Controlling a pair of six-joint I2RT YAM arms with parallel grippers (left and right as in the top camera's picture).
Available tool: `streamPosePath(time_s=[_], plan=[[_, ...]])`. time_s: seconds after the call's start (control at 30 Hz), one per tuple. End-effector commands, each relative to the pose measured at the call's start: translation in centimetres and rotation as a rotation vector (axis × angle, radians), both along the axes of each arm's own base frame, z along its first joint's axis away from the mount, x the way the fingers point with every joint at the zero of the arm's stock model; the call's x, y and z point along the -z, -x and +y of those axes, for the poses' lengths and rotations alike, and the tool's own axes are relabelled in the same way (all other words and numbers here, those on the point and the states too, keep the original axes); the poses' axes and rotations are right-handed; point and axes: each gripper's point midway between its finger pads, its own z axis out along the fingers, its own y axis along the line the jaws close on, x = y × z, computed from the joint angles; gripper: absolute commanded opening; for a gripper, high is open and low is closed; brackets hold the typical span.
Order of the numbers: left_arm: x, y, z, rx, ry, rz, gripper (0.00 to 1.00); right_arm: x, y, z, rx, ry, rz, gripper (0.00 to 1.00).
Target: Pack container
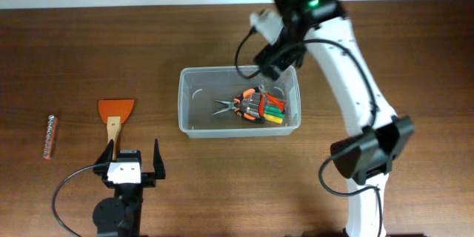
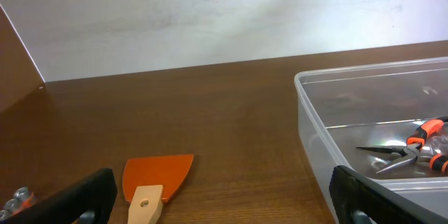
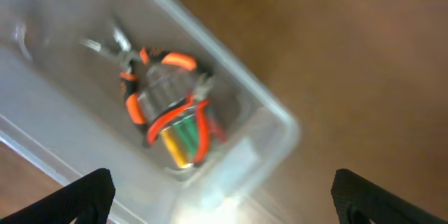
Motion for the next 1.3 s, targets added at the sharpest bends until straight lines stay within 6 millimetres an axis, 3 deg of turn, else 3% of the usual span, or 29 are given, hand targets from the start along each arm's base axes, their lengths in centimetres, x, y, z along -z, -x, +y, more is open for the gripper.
streamPosePath(time_s=[0.0,0.13,0.33,0.43,0.63,0.77,0.97,1.27], plan=[[0.1,0.0,-0.1,0.000,0.009,-0.002,0.99,-4.8,-1.0,-5.5,0.181,0.028,-0.123,0.99],[0.1,0.0,-0.1,0.000,0.009,-0.002,0.99,-8.0,0.1,-12.6,0.384,0.031,-0.163,0.99],[0.1,0.0,-0.1,0.000,0.009,-0.002,0.99,-9.7,2.7,-23.8,0.773,-0.006,-0.166,0.99],[0.1,0.0,-0.1,0.000,0.009,-0.002,0.99,-9.0,3.8,-28.7,0.900,-0.020,-0.144,0.99],[0.1,0.0,-0.1,0.000,0.009,-0.002,0.99,-4.8,4.1,-34.1,1.026,-0.102,-0.057,0.99],[0.1,0.0,0.0,0.000,0.009,-0.002,0.99,-1.2,3.7,-35.9,1.057,-0.099,-0.016,0.99],[0.1,0.0,-0.1,0.000,0.009,-0.001,0.99,2.5,3.5,-35.9,1.058,-0.097,0.042,0.99],[0.1,0.0,-0.1,0.000,0.009,-0.002,0.99,3.1,3.2,-36.1,1.059,-0.098,0.033,0.99]])
